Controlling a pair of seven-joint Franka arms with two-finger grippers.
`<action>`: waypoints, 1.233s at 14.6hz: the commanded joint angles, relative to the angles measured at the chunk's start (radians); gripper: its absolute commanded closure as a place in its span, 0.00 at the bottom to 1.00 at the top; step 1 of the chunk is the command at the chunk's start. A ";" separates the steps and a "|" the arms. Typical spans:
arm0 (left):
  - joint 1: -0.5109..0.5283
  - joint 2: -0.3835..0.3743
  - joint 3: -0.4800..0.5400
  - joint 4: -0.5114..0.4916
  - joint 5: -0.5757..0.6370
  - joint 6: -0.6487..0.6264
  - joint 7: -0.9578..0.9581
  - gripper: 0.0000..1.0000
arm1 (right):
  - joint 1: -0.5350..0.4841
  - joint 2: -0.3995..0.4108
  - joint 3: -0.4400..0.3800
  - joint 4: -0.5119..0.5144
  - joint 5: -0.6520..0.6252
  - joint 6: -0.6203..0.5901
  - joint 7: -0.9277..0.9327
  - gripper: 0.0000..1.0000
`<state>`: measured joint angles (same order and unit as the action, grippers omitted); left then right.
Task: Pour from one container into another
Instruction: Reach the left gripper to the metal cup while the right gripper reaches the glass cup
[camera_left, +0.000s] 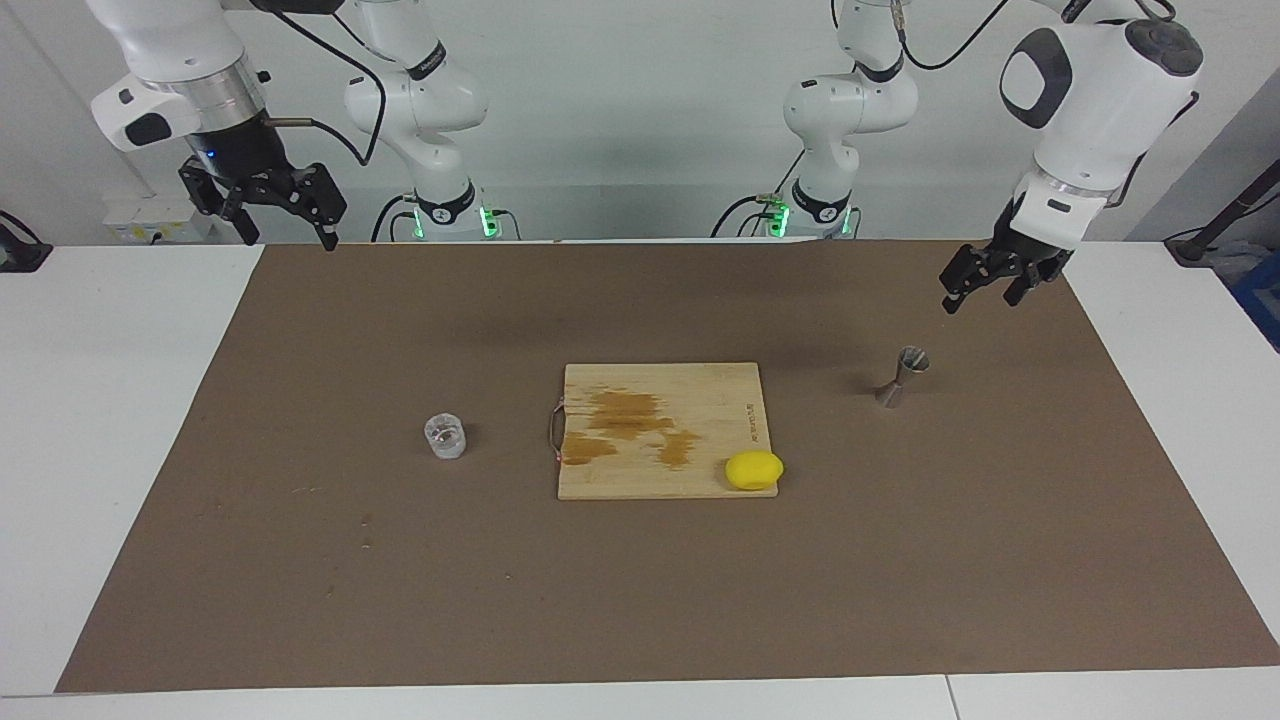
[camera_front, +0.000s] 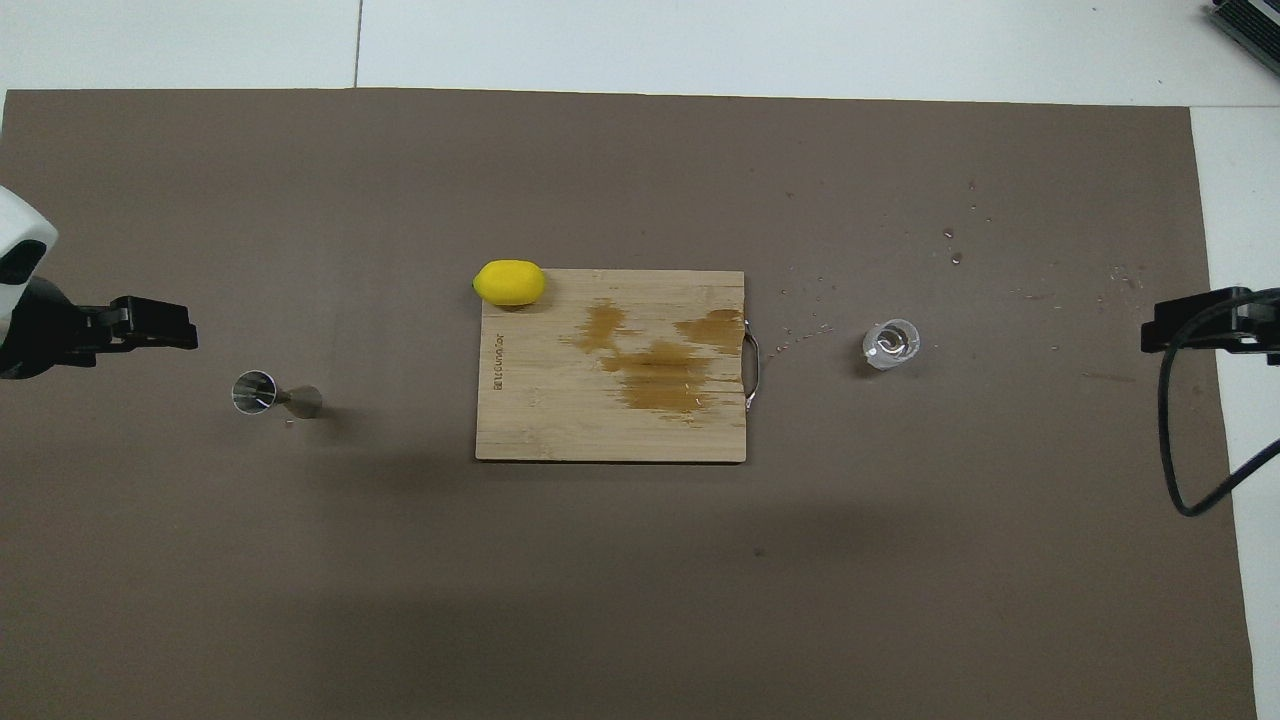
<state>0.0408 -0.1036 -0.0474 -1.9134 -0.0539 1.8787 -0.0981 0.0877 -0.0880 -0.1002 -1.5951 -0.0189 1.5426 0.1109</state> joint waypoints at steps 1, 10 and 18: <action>0.008 -0.027 -0.005 -0.078 -0.011 0.072 -0.014 0.00 | -0.009 -0.016 0.004 -0.014 0.019 -0.001 -0.014 0.00; 0.013 -0.041 -0.005 -0.124 -0.014 0.134 -0.040 0.00 | -0.084 -0.049 -0.001 -0.092 0.068 -0.027 0.006 0.00; 0.100 -0.010 -0.003 -0.095 -0.243 0.115 -0.060 0.00 | -0.131 0.134 0.002 -0.190 0.322 0.167 0.376 0.00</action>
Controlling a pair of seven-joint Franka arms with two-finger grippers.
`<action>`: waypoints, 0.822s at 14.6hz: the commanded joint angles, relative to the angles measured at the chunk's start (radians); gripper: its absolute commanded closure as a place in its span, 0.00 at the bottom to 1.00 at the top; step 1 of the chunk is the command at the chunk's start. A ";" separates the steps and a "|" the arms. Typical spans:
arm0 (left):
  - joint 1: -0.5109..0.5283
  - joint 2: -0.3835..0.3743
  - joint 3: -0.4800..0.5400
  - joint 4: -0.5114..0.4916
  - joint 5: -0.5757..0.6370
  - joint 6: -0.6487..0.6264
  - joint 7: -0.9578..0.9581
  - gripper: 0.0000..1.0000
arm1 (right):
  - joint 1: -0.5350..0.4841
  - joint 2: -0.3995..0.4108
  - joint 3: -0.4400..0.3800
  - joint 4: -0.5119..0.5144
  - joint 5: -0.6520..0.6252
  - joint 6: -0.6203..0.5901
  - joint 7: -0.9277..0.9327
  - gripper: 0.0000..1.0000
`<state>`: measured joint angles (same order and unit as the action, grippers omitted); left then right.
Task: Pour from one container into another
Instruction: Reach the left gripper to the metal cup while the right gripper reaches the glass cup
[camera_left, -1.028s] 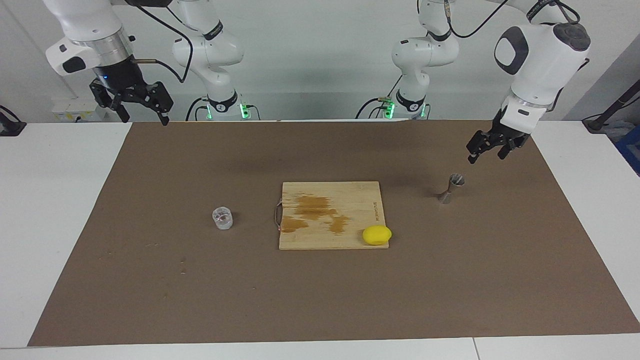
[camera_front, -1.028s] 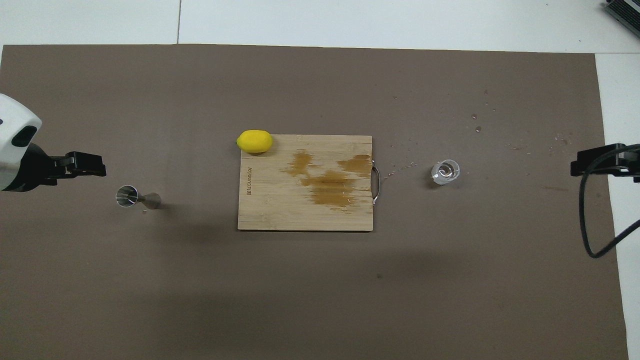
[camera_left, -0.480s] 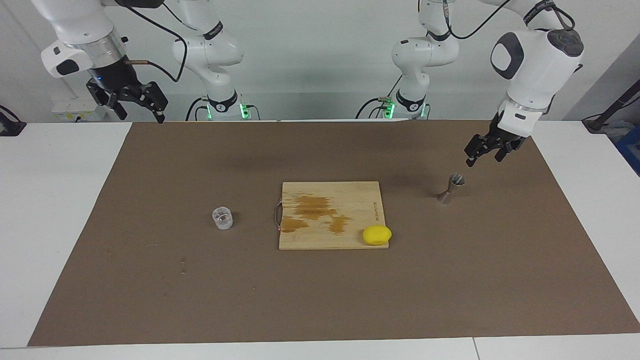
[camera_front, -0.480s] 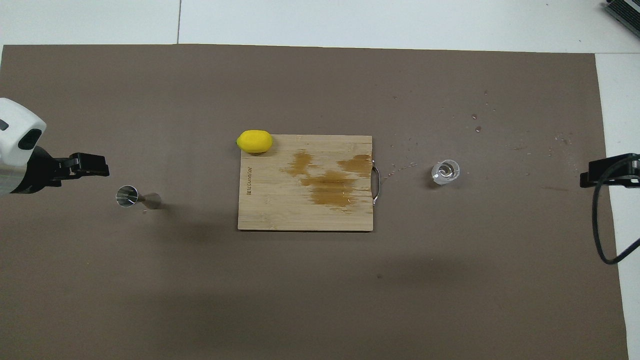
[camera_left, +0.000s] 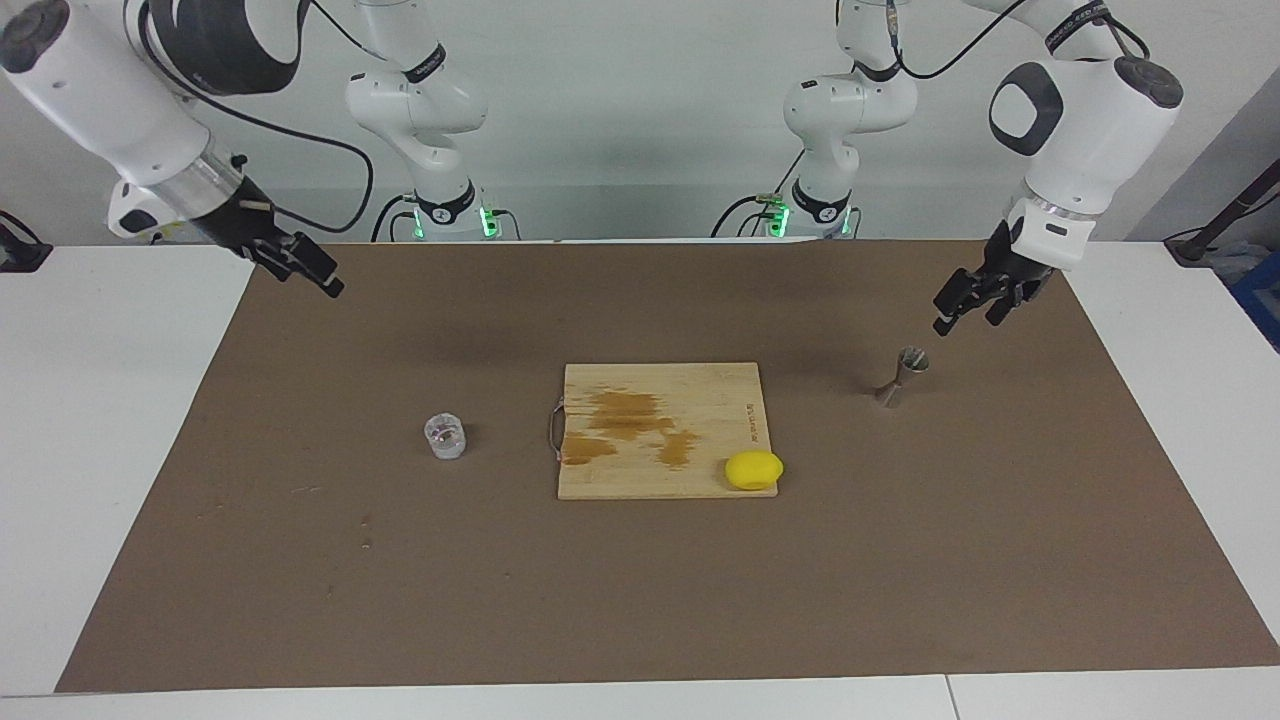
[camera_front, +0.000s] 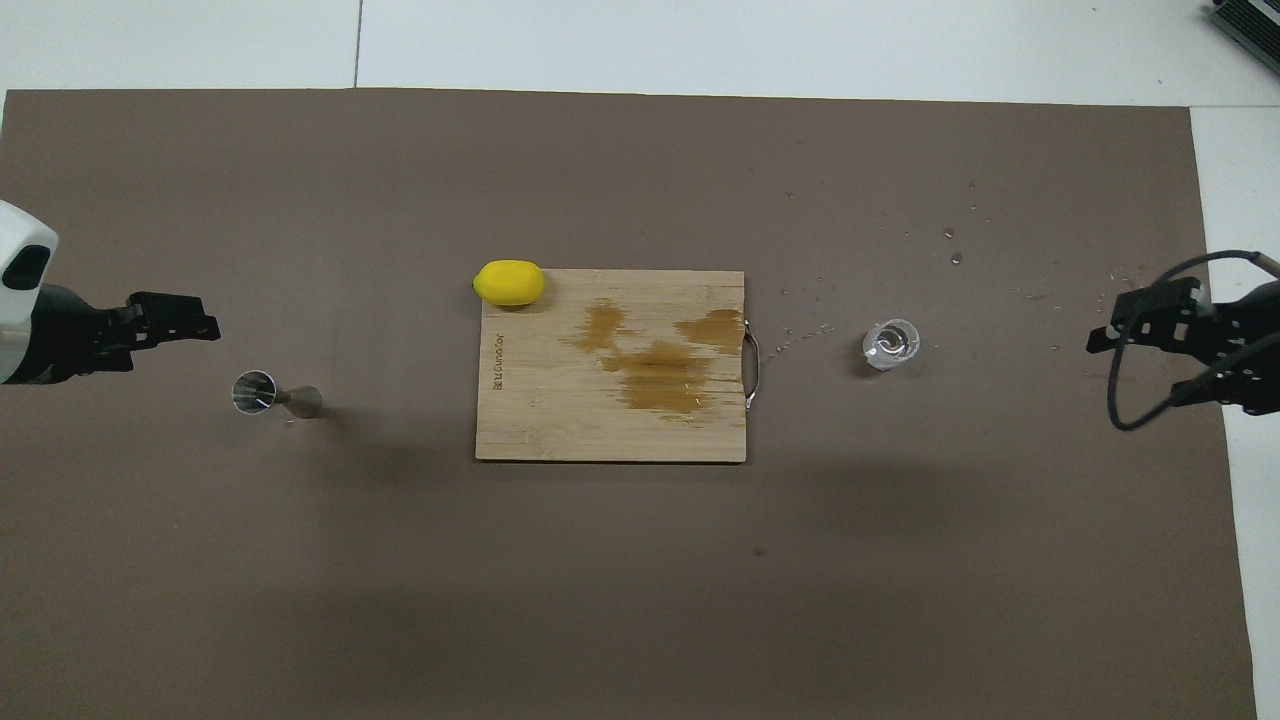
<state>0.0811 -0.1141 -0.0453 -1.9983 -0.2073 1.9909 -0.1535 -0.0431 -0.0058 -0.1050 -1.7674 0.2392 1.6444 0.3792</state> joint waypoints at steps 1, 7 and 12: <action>0.080 0.023 -0.005 0.009 -0.139 -0.010 -0.004 0.00 | 0.000 0.082 0.007 -0.017 0.119 0.084 0.156 0.00; 0.127 0.119 -0.005 0.087 -0.191 -0.181 -0.008 0.00 | -0.095 0.228 0.005 -0.092 0.530 0.163 0.248 0.00; 0.204 0.181 -0.005 0.101 -0.408 -0.239 0.133 0.00 | -0.156 0.306 0.005 -0.158 0.761 0.166 0.316 0.00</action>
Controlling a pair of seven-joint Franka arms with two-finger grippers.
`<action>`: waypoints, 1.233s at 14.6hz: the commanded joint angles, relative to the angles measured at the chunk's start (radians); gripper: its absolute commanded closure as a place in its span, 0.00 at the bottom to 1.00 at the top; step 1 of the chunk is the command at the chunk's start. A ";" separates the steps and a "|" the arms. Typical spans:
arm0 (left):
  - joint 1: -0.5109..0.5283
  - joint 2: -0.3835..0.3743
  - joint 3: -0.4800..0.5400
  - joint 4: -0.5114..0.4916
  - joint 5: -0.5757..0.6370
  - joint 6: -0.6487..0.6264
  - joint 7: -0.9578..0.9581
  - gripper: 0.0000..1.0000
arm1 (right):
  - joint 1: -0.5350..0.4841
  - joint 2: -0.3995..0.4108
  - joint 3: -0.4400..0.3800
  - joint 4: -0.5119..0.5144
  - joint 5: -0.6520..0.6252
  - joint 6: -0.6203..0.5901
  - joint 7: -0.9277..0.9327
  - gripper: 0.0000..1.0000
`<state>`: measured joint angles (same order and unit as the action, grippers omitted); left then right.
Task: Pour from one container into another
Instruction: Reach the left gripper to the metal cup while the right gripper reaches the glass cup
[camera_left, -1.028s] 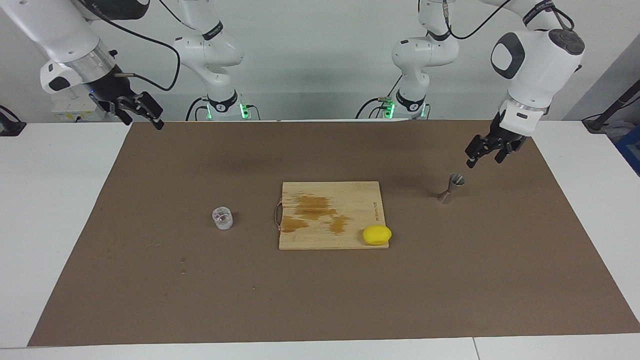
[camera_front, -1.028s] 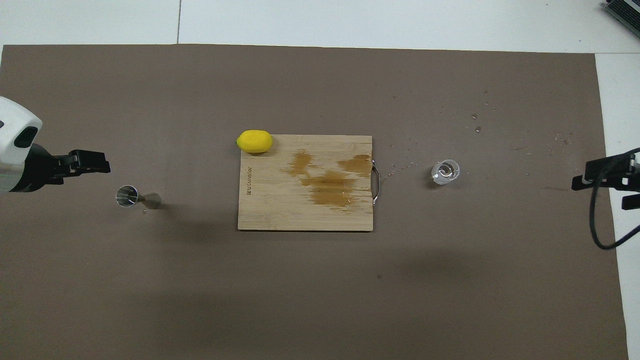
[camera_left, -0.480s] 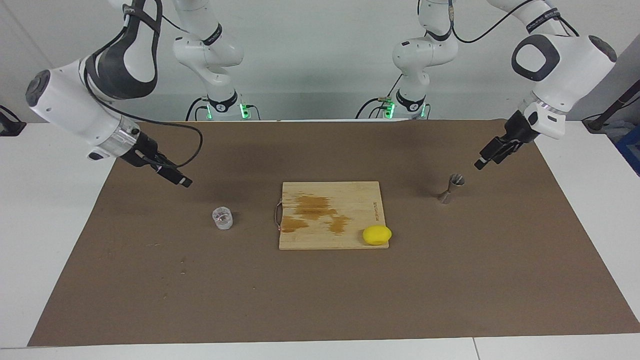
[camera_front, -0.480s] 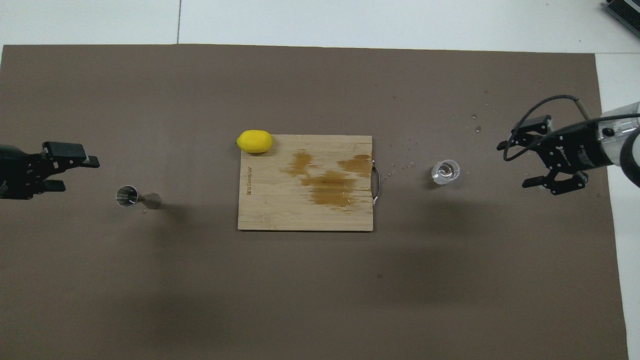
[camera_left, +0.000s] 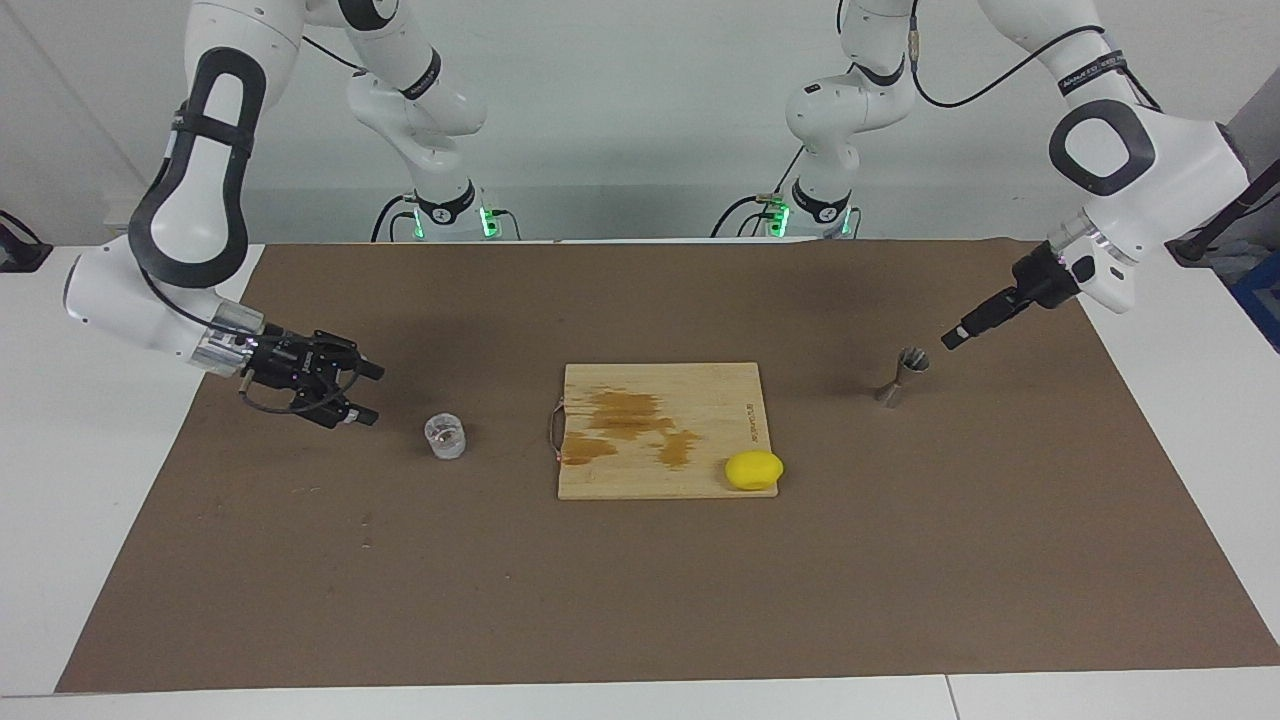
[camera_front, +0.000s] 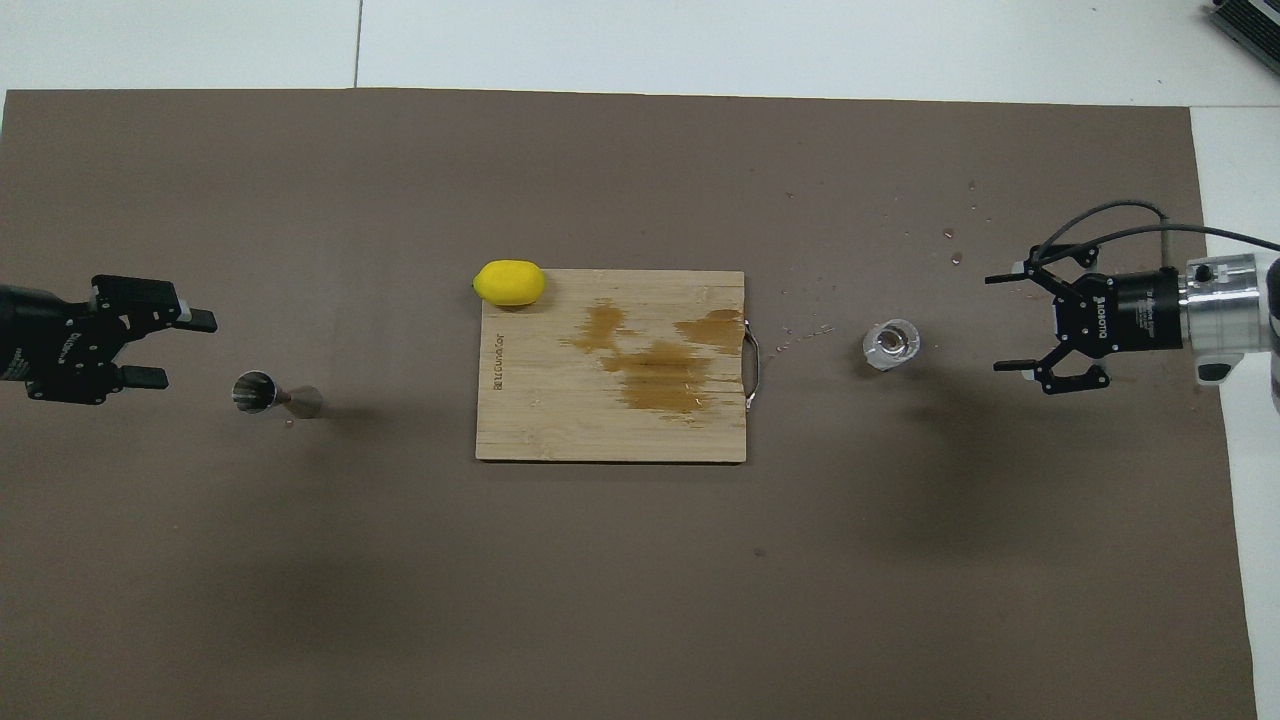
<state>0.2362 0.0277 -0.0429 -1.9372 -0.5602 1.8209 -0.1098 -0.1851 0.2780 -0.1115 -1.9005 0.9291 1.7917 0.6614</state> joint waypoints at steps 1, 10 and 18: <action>0.060 0.055 -0.008 0.047 -0.058 -0.077 0.148 0.00 | -0.020 0.050 0.012 -0.025 0.118 0.015 0.033 0.00; 0.138 0.219 -0.009 0.179 -0.201 -0.264 0.647 0.00 | -0.042 0.132 0.012 -0.100 0.329 -0.009 0.038 0.00; 0.218 0.290 -0.009 0.155 -0.392 -0.520 1.176 0.00 | -0.020 0.161 0.018 -0.127 0.324 -0.045 0.029 0.00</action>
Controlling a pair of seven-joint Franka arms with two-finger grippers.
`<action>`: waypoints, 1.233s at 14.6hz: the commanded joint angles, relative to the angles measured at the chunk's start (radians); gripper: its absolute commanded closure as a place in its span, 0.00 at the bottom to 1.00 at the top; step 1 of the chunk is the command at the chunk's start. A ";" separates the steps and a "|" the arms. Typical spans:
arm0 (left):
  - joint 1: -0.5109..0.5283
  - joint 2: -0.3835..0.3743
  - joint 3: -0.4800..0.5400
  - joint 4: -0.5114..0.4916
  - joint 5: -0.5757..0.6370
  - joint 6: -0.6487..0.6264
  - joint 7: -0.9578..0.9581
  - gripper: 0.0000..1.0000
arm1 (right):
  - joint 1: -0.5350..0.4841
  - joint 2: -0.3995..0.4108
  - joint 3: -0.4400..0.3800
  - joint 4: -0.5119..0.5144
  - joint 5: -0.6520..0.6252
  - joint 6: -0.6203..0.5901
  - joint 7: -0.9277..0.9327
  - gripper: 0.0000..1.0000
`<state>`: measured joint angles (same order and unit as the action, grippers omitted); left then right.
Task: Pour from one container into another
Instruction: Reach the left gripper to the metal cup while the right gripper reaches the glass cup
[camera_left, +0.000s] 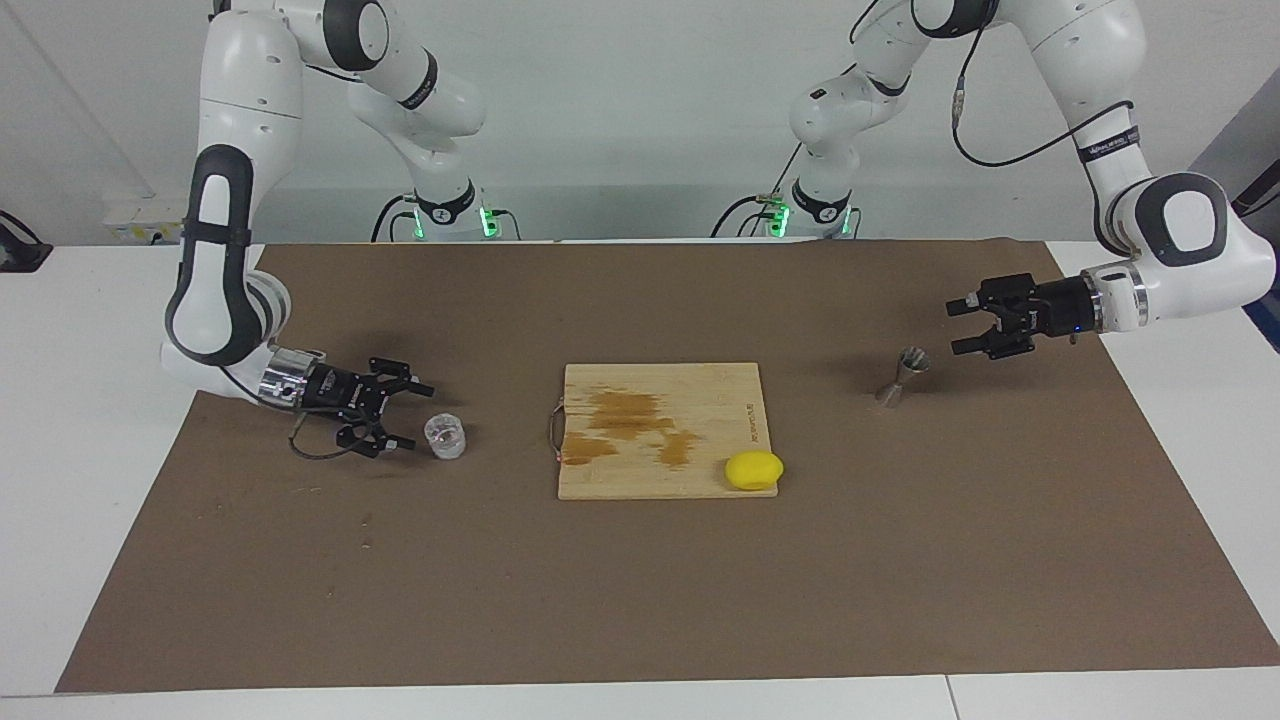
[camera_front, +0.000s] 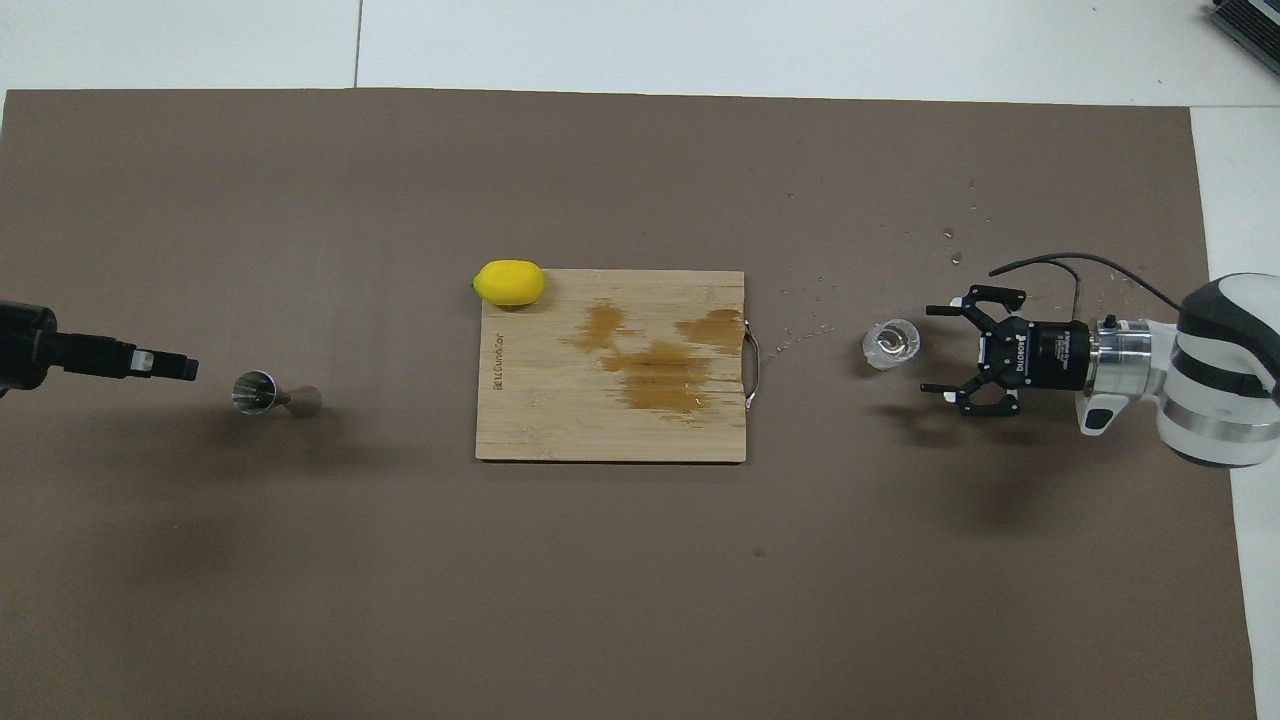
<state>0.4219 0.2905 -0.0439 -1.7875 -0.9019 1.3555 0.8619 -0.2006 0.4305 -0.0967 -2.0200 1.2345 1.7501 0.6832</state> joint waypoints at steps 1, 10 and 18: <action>0.037 0.035 -0.008 0.004 -0.072 -0.082 0.300 0.00 | -0.005 0.019 0.003 -0.006 0.016 -0.003 0.006 0.00; 0.078 0.154 -0.008 0.010 -0.072 -0.131 1.003 0.00 | -0.003 0.079 0.034 0.038 0.000 -0.021 0.021 0.00; 0.097 0.263 -0.010 -0.009 -0.219 -0.127 1.569 0.00 | -0.002 0.123 0.043 0.109 -0.027 -0.026 0.019 0.00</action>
<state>0.5100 0.5229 -0.0443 -1.7948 -1.0595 1.2476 2.2908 -0.1995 0.5072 -0.0648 -1.9736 1.2304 1.7459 0.6832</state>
